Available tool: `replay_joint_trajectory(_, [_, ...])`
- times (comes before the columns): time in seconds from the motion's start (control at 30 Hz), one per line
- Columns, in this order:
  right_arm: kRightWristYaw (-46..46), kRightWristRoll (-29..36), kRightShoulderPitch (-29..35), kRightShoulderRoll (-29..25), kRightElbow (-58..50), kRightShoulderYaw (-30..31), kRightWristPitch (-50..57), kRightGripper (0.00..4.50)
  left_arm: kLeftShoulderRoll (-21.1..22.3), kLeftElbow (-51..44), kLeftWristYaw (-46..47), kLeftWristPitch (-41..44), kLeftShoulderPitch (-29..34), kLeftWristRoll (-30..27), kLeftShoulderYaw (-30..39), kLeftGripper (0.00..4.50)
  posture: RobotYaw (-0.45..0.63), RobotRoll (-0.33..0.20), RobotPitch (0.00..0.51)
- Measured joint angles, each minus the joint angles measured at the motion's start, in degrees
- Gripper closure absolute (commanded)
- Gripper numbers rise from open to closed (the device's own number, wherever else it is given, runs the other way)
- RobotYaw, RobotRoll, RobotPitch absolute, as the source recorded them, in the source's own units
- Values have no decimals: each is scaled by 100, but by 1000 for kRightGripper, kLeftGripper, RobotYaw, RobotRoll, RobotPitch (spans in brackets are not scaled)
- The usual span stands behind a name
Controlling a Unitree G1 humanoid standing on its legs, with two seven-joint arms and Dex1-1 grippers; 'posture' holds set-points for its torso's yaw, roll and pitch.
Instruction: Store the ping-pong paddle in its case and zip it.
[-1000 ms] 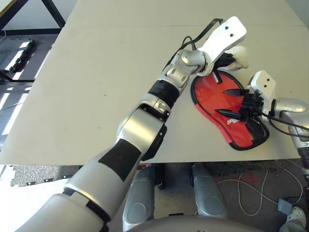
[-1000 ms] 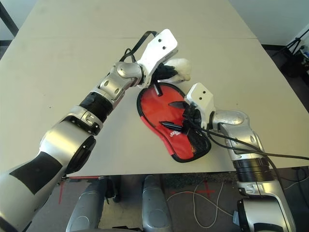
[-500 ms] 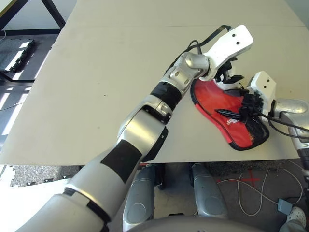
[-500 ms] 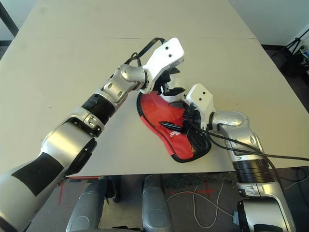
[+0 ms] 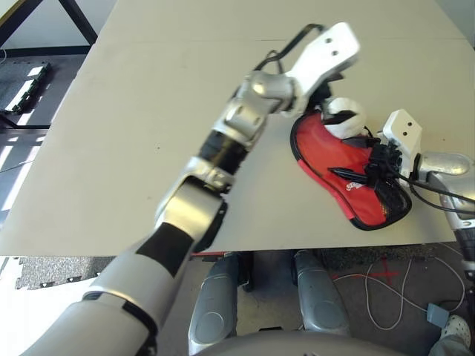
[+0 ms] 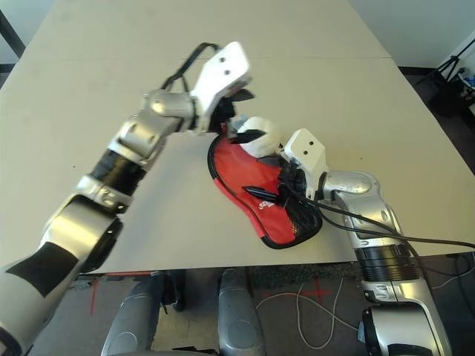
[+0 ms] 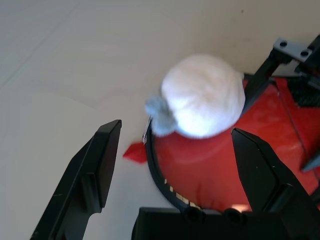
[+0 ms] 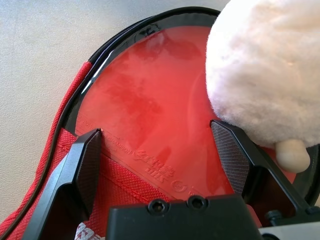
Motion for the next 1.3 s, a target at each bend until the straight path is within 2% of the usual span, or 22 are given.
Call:
replay_joint_trajectory(0.1, [0, 0, -6, 8, 12, 1, 0, 0, 227, -664, -56, 433, 437, -26, -44, 35, -123, 0, 310])
replay_joint_trajectory(0.2, [6, 0, -10, 12, 22, 2, 1, 0, 276, -957, -39, 715, 752, -48, -94, 35, -120, 0, 313])
replay_joint_trajectory(0.37, [10, 0, -10, 14, 41, 3, 3, 0, 120, -1165, 103, 991, 909, -136, -121, 35, -118, 0, 304])
replay_joint_trajectory(0.63, [35, 0, -71, 14, 82, 12, 60, 0, -217, -1011, 263, 1068, 981, -212, -455, 35, -127, 0, 297])
replay_joint_trajectory(0.83, [28, 0, -71, 15, 76, 15, 75, 0, -217, -471, 350, 1009, 1057, -155, -655, 35, -134, 0, 294])
replay_joint_trajectory(1.3, [66, 52, -111, -96, 30, -43, 325, 0, -323, -15, 438, 576, 1013, -90, -725, 35, -145, 0, 292])
